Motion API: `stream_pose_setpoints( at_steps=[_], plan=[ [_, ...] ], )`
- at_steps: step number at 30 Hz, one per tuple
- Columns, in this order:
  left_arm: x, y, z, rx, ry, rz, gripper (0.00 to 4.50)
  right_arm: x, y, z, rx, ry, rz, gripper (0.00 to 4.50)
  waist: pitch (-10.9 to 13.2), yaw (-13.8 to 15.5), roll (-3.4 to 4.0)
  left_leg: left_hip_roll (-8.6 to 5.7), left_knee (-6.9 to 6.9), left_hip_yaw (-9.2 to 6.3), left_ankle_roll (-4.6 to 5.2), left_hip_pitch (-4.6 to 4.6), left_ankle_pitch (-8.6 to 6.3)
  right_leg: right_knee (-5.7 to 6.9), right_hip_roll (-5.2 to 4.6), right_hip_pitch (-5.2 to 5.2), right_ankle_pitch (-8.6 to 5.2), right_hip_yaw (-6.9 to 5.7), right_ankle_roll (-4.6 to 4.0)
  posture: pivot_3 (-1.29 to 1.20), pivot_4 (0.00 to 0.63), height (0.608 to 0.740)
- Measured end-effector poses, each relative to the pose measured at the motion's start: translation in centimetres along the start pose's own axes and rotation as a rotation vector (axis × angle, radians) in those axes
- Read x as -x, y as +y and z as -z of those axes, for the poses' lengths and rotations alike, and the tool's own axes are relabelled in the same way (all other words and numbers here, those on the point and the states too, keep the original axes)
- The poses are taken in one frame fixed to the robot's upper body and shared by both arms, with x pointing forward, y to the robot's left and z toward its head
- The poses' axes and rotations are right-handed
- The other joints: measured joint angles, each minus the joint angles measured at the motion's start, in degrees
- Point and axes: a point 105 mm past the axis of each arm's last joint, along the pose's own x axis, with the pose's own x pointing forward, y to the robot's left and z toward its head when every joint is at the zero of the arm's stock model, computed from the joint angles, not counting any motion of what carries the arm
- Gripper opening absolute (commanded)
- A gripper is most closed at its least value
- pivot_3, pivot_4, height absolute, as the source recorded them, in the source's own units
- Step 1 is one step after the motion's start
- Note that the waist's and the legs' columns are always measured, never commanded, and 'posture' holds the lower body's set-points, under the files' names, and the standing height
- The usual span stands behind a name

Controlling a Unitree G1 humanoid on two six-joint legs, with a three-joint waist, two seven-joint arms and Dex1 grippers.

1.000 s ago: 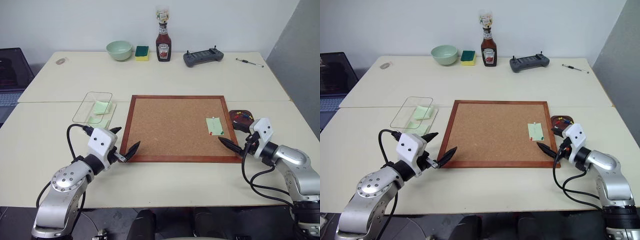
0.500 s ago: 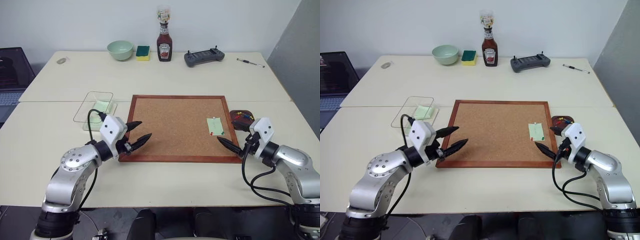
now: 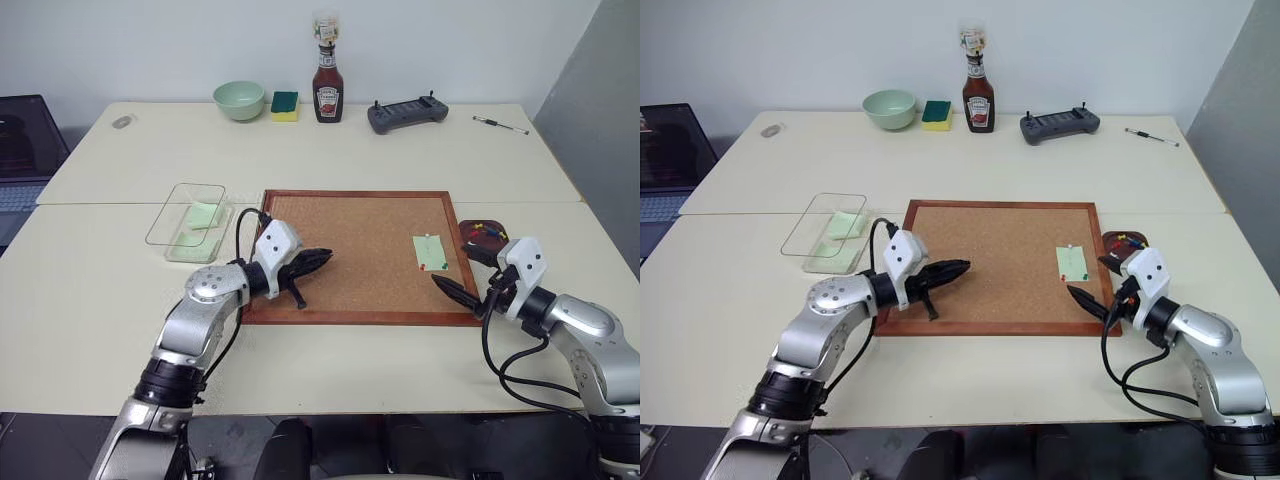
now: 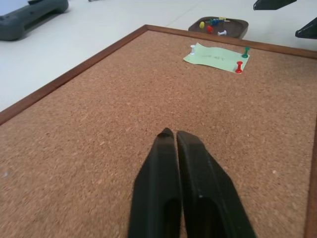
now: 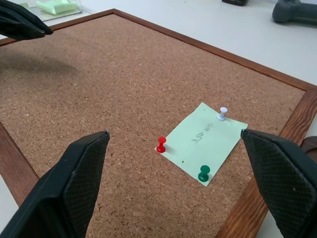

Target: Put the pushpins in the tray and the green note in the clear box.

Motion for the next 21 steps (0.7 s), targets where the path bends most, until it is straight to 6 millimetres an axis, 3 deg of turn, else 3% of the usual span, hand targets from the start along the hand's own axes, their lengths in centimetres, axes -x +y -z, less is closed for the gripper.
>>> stream_pose_setpoints(
  at_steps=[12, 21],
  plan=[
    [-3.0, -0.4, 1.1, 0.035, 0.004, 0.061, 0.06, -1.2, 0.6, -0.6, -0.019, 0.013, -0.020, 4.50, 0.0, 0.0, 0.00, 0.00, 0.01, -0.02, 0.00, 0.00, 0.00, 0.01, 0.00, -0.01, 0.00, -0.01, 0.00, 0.00, 0.150, 0.740],
    [-3.8, -1.0, 2.6, 0.068, 0.028, 0.079, 0.06, -3.3, -0.9, -0.6, -0.039, 0.051, 0.012, 4.50, 0.0, -0.1, 0.00, -0.02, 0.03, -0.02, 0.00, 0.00, 0.00, 0.02, 0.00, -0.01, 0.00, -0.02, 0.00, 0.00, 0.150, 0.740]
  ],
)
